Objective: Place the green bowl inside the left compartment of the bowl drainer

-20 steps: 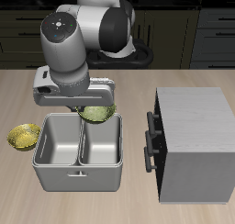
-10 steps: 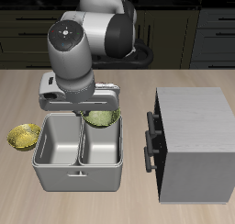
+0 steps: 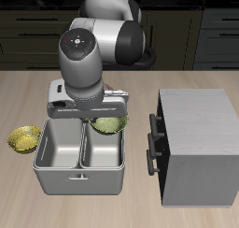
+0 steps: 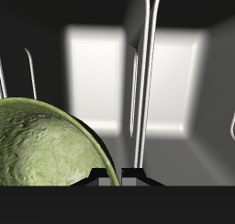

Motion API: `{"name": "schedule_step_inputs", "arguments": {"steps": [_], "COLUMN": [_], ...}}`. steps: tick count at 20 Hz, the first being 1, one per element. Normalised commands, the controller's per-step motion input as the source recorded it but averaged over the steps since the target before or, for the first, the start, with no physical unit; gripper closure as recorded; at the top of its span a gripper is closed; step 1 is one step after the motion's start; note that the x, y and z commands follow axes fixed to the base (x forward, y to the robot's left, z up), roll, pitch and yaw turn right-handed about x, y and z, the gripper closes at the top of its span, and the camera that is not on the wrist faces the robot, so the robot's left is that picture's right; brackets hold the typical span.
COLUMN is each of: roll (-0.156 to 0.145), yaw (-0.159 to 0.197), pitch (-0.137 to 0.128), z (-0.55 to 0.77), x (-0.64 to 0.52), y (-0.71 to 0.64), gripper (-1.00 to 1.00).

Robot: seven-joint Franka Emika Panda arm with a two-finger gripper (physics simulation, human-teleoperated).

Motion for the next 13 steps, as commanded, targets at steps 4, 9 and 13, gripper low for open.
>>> {"name": "schedule_step_inputs", "arguments": {"steps": [4,9,13], "roll": [-0.003,-0.015,-0.022], "yaw": [-0.016,-0.001,0.005], "pitch": [0.007,0.018,0.000], "z": [-0.02,-0.04,0.02], "x": [-0.11,-0.06,-0.07], "y": [-0.07,-0.10,-0.11], "gripper": [-1.00,-1.00,-1.00]}}
